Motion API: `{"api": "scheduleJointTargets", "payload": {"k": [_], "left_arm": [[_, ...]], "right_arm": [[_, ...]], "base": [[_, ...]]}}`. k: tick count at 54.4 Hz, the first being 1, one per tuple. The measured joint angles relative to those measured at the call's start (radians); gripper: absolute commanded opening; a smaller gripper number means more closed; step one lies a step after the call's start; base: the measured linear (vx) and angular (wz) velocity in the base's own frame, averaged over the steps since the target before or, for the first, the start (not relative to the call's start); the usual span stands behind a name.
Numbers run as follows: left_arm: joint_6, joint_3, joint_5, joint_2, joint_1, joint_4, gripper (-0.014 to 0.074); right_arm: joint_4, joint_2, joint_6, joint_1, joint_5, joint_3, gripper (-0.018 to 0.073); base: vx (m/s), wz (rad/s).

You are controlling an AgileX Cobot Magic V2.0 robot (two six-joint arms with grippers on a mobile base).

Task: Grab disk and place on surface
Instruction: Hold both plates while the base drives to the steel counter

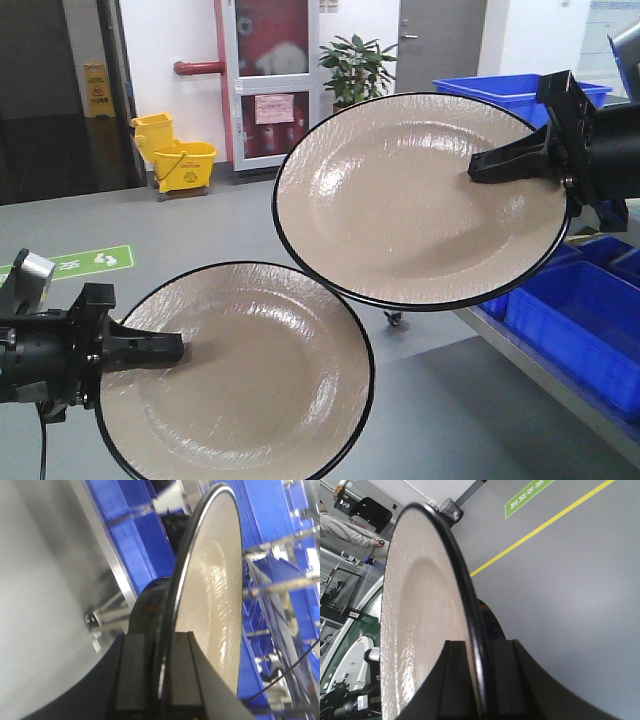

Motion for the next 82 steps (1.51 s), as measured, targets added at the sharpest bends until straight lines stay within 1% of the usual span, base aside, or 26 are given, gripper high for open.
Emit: {"api": "scheduleJointTargets", "payload": {"k": [23, 40, 62, 82], "left_arm": [[0.0, 0.0, 0.0, 0.0, 0.0, 0.0, -0.0001], [0.0, 0.0, 0.0, 0.0, 0.0, 0.0, -0.0001], [0.0, 0.0, 0.0, 0.0, 0.0, 0.0, -0.0001], [0.0, 0.0, 0.0, 0.0, 0.0, 0.0, -0.0001]], "right_arm": [[0.0, 0.0, 0.0, 0.001, 0.005, 0.0, -0.0002], [0.0, 0.0, 0.0, 0.001, 0.007, 0.0, -0.0002], [0.0, 0.0, 0.0, 0.001, 0.006, 0.0, -0.0002], [0.0, 0.0, 0.0, 0.001, 0.006, 0.0, -0.0002]], "base": [[0.34, 0.16], [0.39, 0.01], [0.41, -0.18], [0.41, -0.37]]}}
